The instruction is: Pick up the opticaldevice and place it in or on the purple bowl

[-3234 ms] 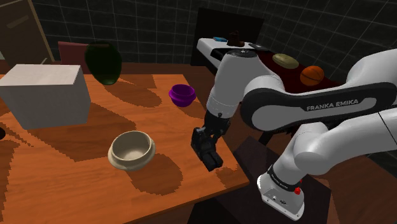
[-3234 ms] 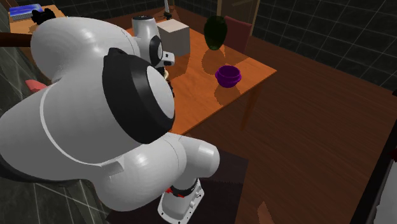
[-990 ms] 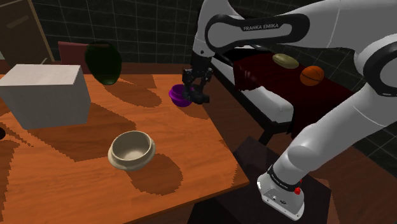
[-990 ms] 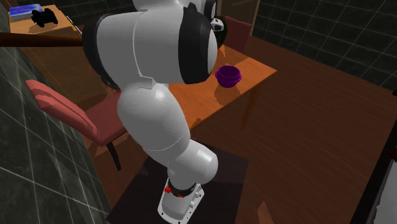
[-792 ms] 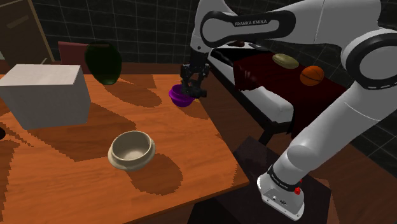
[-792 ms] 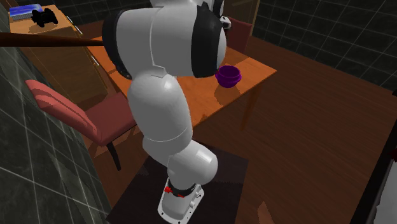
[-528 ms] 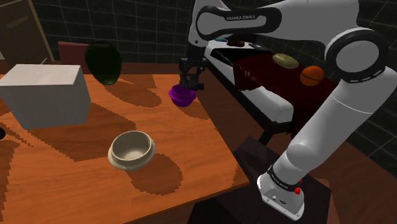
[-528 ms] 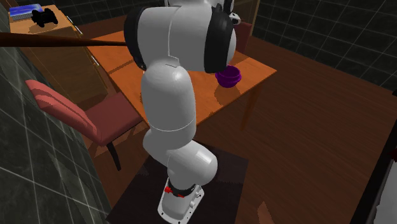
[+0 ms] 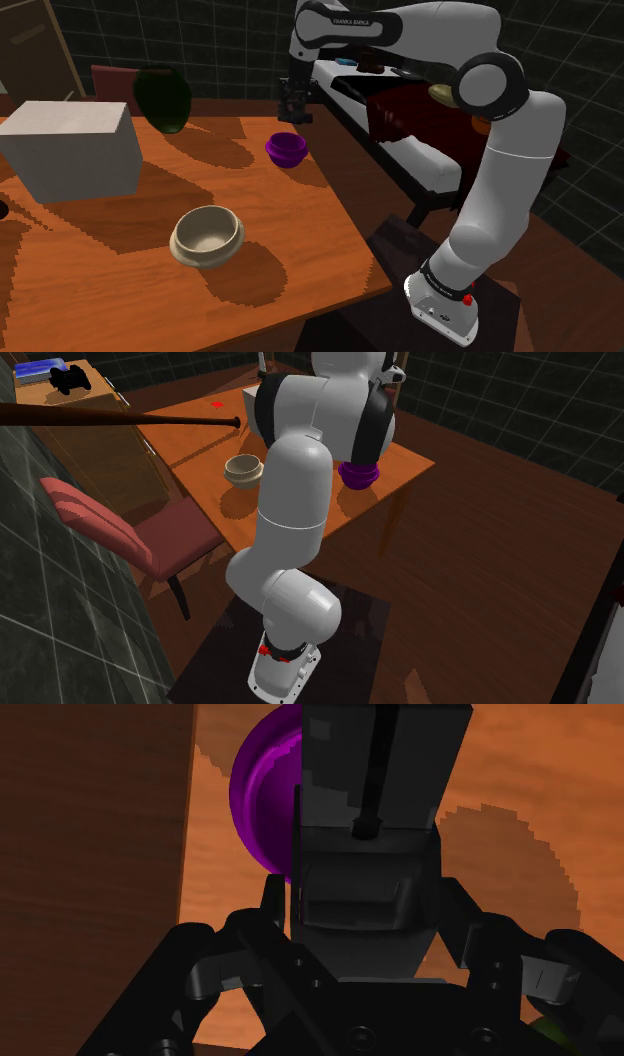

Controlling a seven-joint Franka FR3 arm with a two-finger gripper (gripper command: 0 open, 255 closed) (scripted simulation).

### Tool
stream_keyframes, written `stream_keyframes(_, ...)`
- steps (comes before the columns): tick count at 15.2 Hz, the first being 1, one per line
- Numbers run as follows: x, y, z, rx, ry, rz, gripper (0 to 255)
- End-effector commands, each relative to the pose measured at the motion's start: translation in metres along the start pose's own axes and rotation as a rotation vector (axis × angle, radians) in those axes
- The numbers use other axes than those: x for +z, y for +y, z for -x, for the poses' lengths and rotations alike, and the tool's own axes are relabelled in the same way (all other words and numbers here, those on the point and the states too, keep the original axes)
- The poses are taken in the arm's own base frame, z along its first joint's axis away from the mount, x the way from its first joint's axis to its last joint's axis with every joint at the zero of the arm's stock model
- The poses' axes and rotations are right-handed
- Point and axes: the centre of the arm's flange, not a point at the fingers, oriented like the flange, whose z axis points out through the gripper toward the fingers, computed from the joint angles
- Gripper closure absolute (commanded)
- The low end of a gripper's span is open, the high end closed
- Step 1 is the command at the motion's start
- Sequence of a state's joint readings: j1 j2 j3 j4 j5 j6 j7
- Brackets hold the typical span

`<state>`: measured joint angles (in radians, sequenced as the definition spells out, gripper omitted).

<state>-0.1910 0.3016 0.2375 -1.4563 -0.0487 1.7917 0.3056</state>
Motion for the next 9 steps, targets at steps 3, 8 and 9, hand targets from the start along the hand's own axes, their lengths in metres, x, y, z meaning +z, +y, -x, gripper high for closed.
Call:
stream_keyframes(3, 0.014, 0.002, -0.011, 0.000, 0.001, 0.000, 255)
stream_keyframes(8, 0.041, 0.003, -0.010, 0.000, 0.001, 0.000, 255)
stream_keyframes(9, 0.046, 0.003, -0.010, 0.000, 0.001, 0.000, 255)
